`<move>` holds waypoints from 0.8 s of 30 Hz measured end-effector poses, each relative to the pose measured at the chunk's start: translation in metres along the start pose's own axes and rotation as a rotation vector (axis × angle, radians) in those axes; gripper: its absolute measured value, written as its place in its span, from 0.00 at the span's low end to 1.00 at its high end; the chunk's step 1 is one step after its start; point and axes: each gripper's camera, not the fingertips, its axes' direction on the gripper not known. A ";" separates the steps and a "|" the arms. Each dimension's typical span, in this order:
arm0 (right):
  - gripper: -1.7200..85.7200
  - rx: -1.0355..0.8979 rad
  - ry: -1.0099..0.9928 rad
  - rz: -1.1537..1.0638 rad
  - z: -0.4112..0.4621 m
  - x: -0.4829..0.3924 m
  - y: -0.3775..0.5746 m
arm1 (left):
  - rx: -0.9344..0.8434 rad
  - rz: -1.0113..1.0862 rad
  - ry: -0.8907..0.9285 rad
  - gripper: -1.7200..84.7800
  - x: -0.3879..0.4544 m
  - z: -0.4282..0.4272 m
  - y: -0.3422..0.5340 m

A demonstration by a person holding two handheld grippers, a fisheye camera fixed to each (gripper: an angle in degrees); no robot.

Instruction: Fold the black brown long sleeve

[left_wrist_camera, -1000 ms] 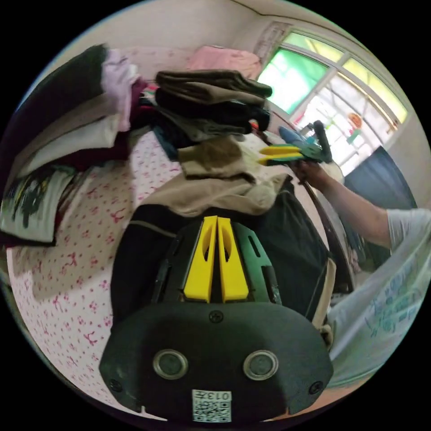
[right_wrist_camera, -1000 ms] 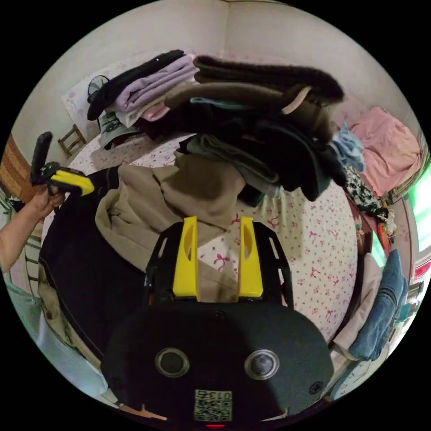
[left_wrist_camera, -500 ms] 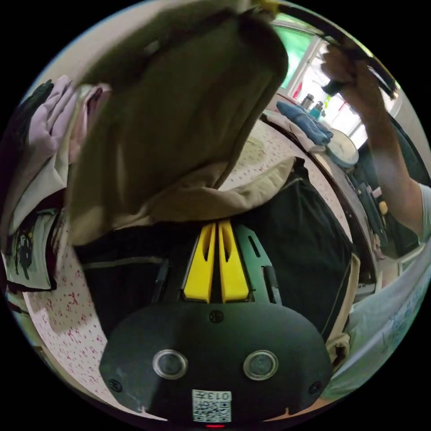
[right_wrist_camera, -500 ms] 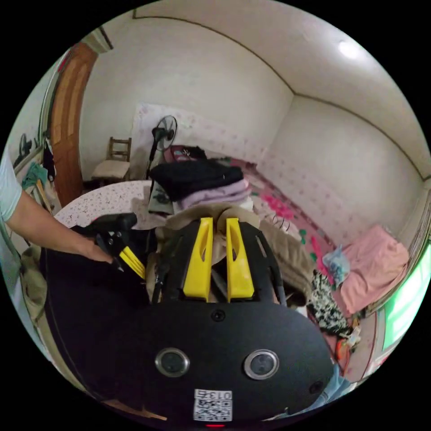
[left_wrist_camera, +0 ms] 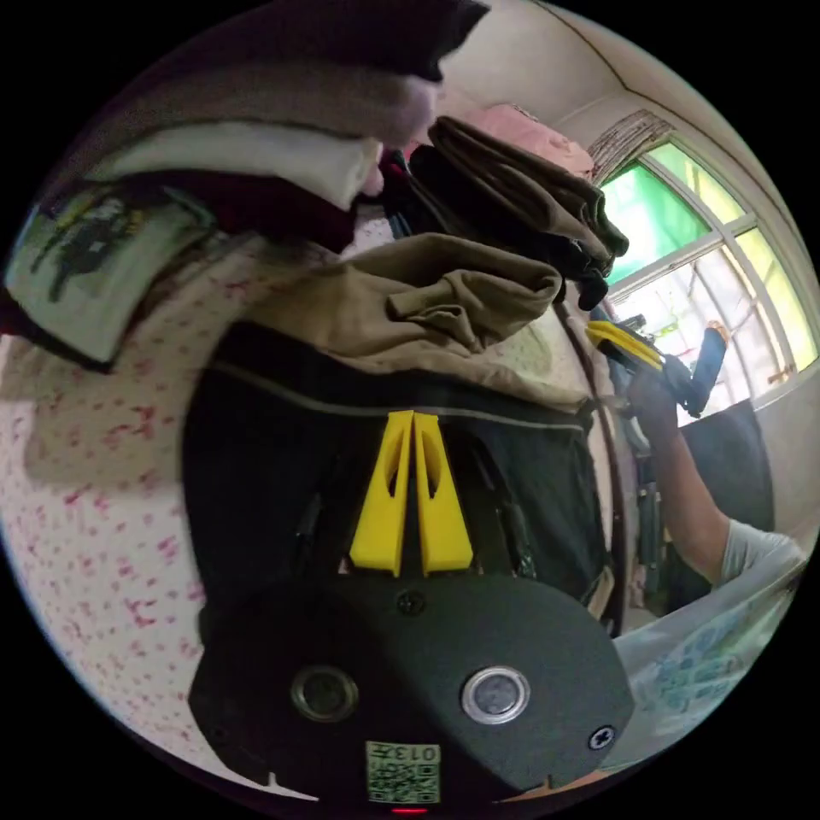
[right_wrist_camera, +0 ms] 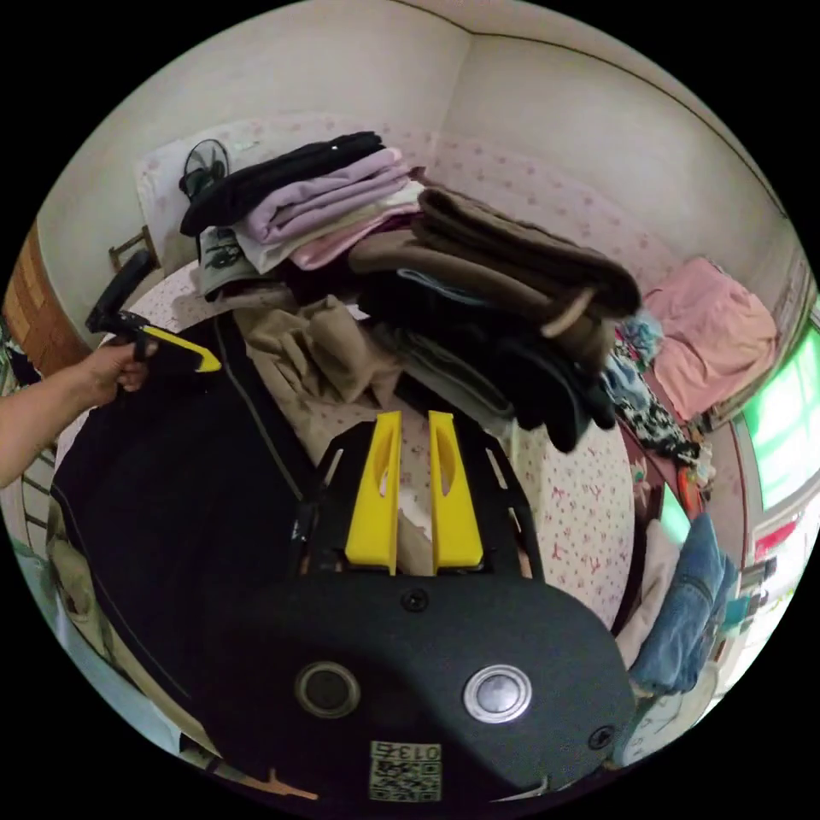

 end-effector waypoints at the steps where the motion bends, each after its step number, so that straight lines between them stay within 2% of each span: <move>1: 0.10 0.001 0.024 0.045 -0.006 0.011 0.026 | 0.026 0.028 -0.082 0.02 -0.003 -0.017 0.012; 4: 0.10 -0.060 0.047 0.148 -0.007 0.039 0.088 | 0.021 0.073 -0.202 0.02 -0.005 -0.040 0.035; 7: 0.06 -0.152 -0.098 0.154 0.005 0.049 0.130 | -0.045 0.118 -0.251 0.02 0.002 -0.034 0.046; 9: 0.04 -0.268 -0.032 0.128 0.024 0.044 0.145 | -0.138 0.126 -0.355 0.02 0.005 -0.016 0.050; 10: 0.03 -0.359 0.042 0.134 0.042 0.044 0.156 | -0.095 0.166 -0.405 0.02 0.009 -0.016 0.057; 11: 0.03 -0.303 0.040 0.154 0.042 0.047 0.164 | -0.093 0.149 -0.439 0.02 0.009 -0.015 0.059; 14: 0.02 -0.301 -0.034 0.294 0.026 0.070 0.175 | -0.074 0.040 -0.385 0.02 0.002 -0.025 0.065; 17: 0.03 -0.163 0.085 0.336 -0.035 0.071 0.201 | -0.020 0.132 -0.340 0.02 0.020 -0.047 0.083; 20: 0.03 -0.107 0.015 0.364 -0.089 0.058 0.249 | -0.070 0.291 -0.263 0.03 0.051 -0.060 0.116; 22: 0.04 -0.133 -0.052 0.386 -0.109 0.044 0.286 | -0.170 0.380 -0.193 0.06 0.076 -0.061 0.152; 24: 0.06 -0.154 -0.082 0.454 -0.126 0.027 0.329 | -0.246 0.395 -0.169 0.10 0.090 -0.062 0.183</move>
